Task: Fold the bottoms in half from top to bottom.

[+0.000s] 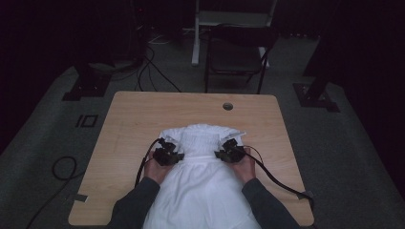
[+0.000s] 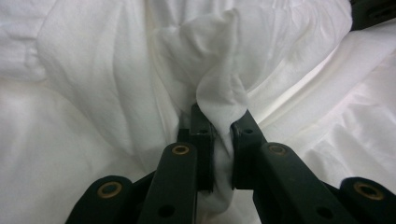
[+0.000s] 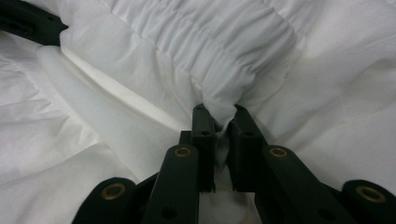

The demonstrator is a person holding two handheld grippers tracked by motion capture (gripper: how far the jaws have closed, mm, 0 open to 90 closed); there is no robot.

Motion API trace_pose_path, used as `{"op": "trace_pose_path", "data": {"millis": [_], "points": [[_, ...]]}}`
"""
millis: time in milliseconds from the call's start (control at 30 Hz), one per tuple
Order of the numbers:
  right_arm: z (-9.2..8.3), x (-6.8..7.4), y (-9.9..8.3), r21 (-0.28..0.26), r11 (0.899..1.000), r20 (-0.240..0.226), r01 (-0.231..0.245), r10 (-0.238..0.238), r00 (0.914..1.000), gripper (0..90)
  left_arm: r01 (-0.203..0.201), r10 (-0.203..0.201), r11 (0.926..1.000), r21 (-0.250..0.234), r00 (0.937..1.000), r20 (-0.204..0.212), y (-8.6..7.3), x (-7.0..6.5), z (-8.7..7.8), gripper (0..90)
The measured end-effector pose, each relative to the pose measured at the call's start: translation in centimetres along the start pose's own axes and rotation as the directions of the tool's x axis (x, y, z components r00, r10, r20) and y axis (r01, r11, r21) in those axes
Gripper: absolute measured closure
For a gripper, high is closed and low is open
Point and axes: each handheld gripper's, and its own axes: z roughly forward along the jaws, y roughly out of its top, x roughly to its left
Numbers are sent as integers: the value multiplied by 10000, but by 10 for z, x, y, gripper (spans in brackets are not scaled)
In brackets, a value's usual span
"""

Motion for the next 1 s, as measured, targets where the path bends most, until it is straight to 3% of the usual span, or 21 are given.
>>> {"op": "trace_pose_path", "data": {"millis": [133,333,433,667,767,833,1000], "points": [[9,-14,15,-4,9998,275,-222,222,9994,821,-244,242,9997,-47,9994,-234,18,12,12,820],[22,-34,35,-160,9972,573,-729,737,9956,822,-302,296,9995,-93,9979,-572,38,25,26,818],[28,-43,46,-74,9961,786,-878,881,9930,821,-272,271,9996,8,9951,-951,55,32,36,815],[39,-63,68,-37,9828,1215,-1847,1837,9754,822,-239,341,9982,548,9805,-1936,85,33,53,809],[41,-64,72,15,9855,1403,-1697,1679,9758,830,152,-66,9989,452,9826,-1858,86,36,54,809],[39,-65,73,-26,9829,1297,-1839,1827,9746,841,281,-215,9989,363,9852,-1699,86,38,51,814],[28,-64,77,-287,9892,1434,-1438,1464,9788,852,182,-205,9997,-150,9845,-1740,90,34,40,850]]}}
